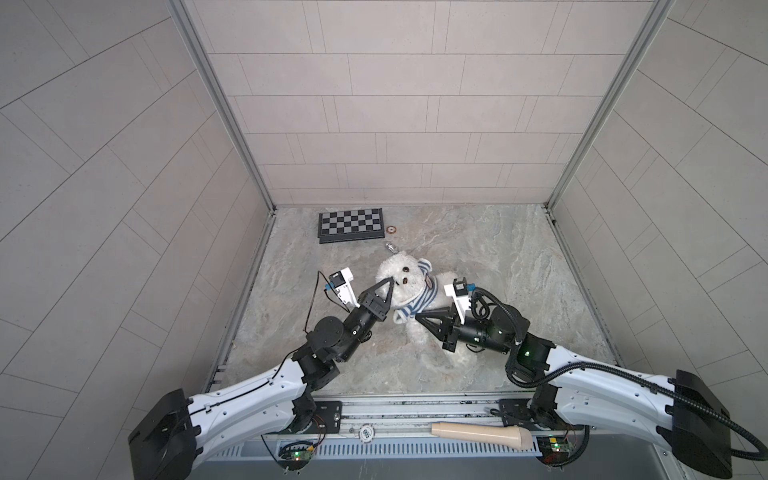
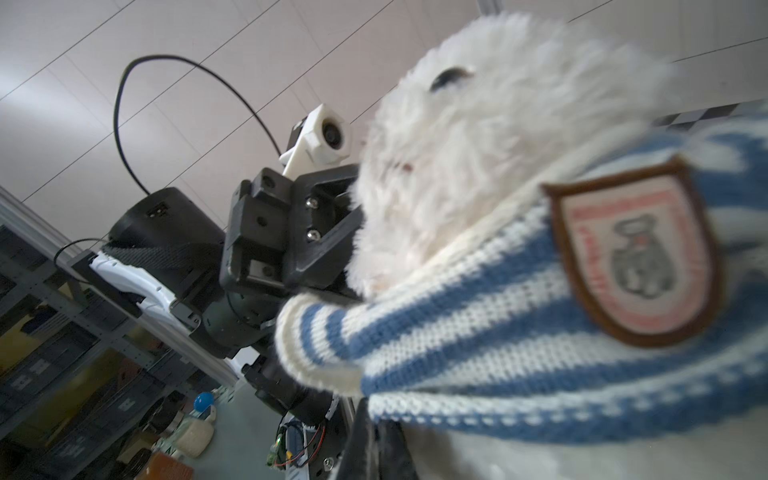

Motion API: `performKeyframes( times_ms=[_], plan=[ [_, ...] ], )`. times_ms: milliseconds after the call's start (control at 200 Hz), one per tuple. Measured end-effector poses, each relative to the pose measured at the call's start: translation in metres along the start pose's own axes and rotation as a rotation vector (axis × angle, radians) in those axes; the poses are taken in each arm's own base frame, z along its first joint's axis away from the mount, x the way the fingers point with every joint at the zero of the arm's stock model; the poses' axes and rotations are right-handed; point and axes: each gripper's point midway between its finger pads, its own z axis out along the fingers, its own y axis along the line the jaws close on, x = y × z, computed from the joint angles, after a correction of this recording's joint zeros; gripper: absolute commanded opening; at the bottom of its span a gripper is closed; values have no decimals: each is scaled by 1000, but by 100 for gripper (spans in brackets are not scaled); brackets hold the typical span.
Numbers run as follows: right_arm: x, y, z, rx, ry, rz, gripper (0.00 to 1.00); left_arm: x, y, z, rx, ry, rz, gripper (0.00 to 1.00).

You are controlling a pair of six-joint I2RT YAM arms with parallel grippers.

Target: Dress the teddy bear

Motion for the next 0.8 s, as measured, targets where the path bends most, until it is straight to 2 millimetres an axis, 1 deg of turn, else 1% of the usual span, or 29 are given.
performKeyframes(
  times_ms=[110,245,330,421,516,681,801],
  plan=[
    [6,6,6,-31,22,1,0,4,6,2,-22,6,4,0],
    [1,4,7,-20,-2,0,0,9,8,2,-32,13,10,0],
    [-1,2,6,-5,-13,-1,0,7,9,2,-41,1,9,0],
    [1,0,4,6,-16,1,0,4,11,2,-52,-18,10,0],
    [11,-3,2,20,7,7,0,3,13,2,-64,-28,12,0],
    [37,5,-1,36,94,-1,0,0,9,4,-62,-38,0,0],
    [47,-4,-9,88,119,-1,0,1,10,6,-65,-36,-20,0]
  ],
)
